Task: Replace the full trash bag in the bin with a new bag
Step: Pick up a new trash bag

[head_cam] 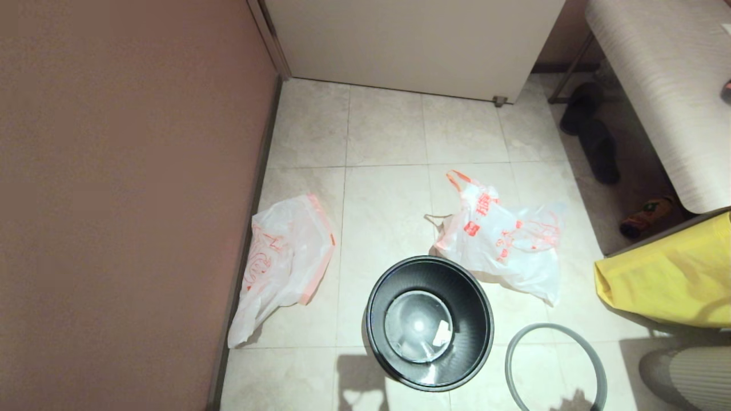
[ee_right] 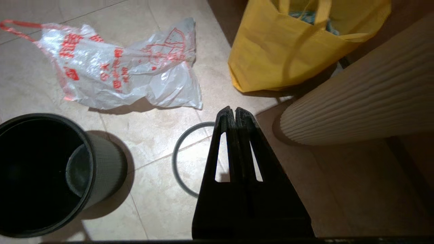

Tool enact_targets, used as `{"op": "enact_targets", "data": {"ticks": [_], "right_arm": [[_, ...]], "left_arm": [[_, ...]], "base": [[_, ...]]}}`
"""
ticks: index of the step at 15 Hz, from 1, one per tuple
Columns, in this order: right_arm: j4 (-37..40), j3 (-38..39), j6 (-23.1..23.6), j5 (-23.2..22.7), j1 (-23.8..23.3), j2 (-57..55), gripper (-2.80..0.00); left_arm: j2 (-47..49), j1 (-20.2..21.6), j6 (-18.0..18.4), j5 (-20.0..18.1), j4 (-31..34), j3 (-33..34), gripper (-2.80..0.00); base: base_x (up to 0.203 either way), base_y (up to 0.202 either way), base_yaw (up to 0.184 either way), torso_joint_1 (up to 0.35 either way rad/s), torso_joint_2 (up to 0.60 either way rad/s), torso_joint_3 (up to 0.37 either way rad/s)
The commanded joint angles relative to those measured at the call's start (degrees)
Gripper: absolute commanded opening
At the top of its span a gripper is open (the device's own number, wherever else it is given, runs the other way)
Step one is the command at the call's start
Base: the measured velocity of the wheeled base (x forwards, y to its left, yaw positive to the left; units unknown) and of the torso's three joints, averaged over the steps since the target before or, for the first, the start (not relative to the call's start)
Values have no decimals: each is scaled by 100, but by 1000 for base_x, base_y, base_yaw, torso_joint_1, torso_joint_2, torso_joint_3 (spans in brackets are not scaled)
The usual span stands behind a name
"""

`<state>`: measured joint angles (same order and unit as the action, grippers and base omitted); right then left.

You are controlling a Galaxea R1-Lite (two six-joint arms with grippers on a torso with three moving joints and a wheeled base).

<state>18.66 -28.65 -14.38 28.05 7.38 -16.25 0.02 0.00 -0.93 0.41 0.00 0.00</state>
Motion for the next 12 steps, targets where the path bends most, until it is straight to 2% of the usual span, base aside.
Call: {"op": "enact_targets", "data": {"ticks": [1,2,4,6,8,10,12], "right_arm": [[238,-106,-18,335,-21,-1,-280],[438,-234,-14,428,-59,-1,-280],[595,-335,-4,441,-452,14,-280],[600,-221,83,222,-623,380,-280],[510,165,185,-695,-686,966,-280],[137,780,489,-1682,-727,1571,-280],[-995,1603,714,-2089,-746,1621,-280]], "left_arm": [[-2,0,-4,2,0,0,-280],[-2,0,-4,2,0,0,-280],[-2,0,-4,2,0,0,-280],[-2,0,-4,2,0,0,-280],[-2,0,-4,2,0,0,-280],[-2,0,-4,2,0,0,-280],[-2,0,-4,2,0,0,-280]], "base": [[0,0,0,0,0,0],[0,0,0,0,0,0],[0,0,0,0,0,0],[0,0,0,0,0,0],[0,0,0,0,0,0],[0,0,0,0,0,0],[0,0,0,0,0,0]]}}
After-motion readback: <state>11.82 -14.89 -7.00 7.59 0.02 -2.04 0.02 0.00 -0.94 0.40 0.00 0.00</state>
